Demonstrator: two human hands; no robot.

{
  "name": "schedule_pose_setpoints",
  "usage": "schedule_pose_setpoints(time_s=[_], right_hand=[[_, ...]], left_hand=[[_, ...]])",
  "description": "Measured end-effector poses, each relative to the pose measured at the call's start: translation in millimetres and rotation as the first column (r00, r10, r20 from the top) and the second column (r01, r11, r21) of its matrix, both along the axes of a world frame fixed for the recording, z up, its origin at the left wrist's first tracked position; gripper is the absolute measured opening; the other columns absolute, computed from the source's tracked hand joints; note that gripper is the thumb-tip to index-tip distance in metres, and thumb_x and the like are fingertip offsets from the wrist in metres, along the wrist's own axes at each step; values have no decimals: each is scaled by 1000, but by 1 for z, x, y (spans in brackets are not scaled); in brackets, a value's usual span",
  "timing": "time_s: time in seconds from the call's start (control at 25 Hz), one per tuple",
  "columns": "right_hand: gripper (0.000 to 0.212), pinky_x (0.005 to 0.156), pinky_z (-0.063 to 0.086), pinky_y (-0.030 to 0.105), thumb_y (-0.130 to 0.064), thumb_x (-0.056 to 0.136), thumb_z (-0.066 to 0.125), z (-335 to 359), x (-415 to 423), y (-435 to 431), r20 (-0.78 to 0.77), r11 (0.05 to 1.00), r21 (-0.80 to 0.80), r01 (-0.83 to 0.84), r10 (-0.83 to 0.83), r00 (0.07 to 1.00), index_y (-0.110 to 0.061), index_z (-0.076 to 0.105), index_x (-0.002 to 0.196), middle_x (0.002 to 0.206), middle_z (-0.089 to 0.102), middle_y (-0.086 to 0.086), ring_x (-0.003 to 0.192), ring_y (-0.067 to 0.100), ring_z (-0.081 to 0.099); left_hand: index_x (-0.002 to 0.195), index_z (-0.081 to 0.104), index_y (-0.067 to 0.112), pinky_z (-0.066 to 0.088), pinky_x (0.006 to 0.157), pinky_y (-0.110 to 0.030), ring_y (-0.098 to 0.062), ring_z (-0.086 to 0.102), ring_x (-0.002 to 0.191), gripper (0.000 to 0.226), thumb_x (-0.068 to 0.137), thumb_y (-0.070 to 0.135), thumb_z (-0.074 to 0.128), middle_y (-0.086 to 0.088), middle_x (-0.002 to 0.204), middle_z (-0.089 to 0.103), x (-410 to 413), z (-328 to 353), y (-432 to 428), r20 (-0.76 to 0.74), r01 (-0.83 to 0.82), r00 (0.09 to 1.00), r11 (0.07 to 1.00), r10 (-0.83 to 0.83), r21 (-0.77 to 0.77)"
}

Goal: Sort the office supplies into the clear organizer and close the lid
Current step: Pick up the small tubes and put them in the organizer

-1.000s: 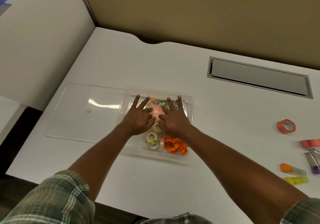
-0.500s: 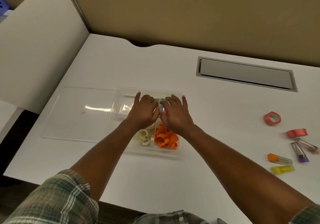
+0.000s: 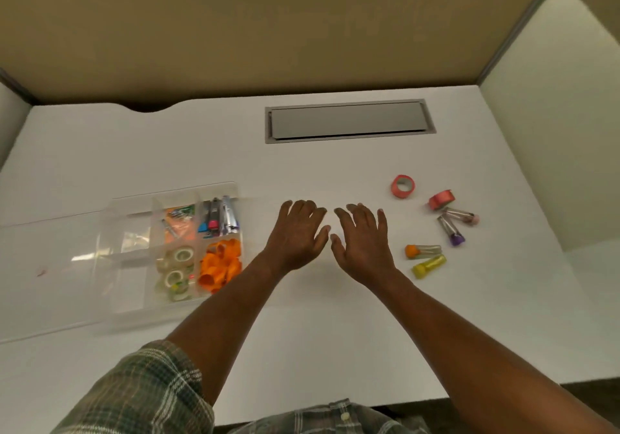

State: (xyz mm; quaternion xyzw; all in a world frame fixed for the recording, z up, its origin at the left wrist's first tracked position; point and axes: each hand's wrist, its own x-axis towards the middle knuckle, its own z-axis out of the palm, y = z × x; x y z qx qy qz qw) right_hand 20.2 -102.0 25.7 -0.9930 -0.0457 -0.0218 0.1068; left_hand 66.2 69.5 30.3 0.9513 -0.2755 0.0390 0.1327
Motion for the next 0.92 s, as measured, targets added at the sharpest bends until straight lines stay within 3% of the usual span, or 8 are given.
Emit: schedule_pose_setpoints(time_s=[0.24, 0.36, 0.6, 0.92], right_hand=[[53, 116, 28, 54, -38, 95, 50, -14, -38, -105, -102, 986, -30, 166, -168, 980, -18, 46, 144, 148, 48, 10, 141, 29, 40], [53, 106, 40, 47, -34, 93, 52, -17, -50, -148, -127, 972, -18, 235, -235, 964, -15, 48, 143, 146, 49, 11, 137, 30, 43], [50, 88, 51, 44, -25, 92, 57, -22, -44, -210, -193, 916, -13, 401, -396, 898, -12, 47, 140, 132, 54, 12, 117, 32, 53], [47, 84, 51, 43, -31, 95, 55, -32, -25, -240, -261, 871, 96, 481, -445, 857, -14, 47, 138, 124, 55, 12, 111, 32, 55]], left_hand=[[125, 58, 12, 41, 93, -42, -27, 56, 108, 45, 97, 43, 41, -8, 118, 62, -17, -16, -107, -107, 135, 986, 990, -129, 50], [126, 57, 12, 44, 84, -40, -29, 56, 106, 43, 96, 41, 44, -10, 119, 60, -27, -25, -148, -164, 182, 972, 982, -170, 58], [119, 57, 14, 42, 77, -39, -28, 54, 99, 31, 96, 31, 43, -8, 114, 57, -34, -40, -205, -238, 169, 963, 973, -129, 158], [107, 59, 14, 38, 73, -37, -28, 53, 95, 22, 93, 24, 46, -6, 108, 57, -34, -53, -223, -246, 57, 969, 979, -7, 197]])
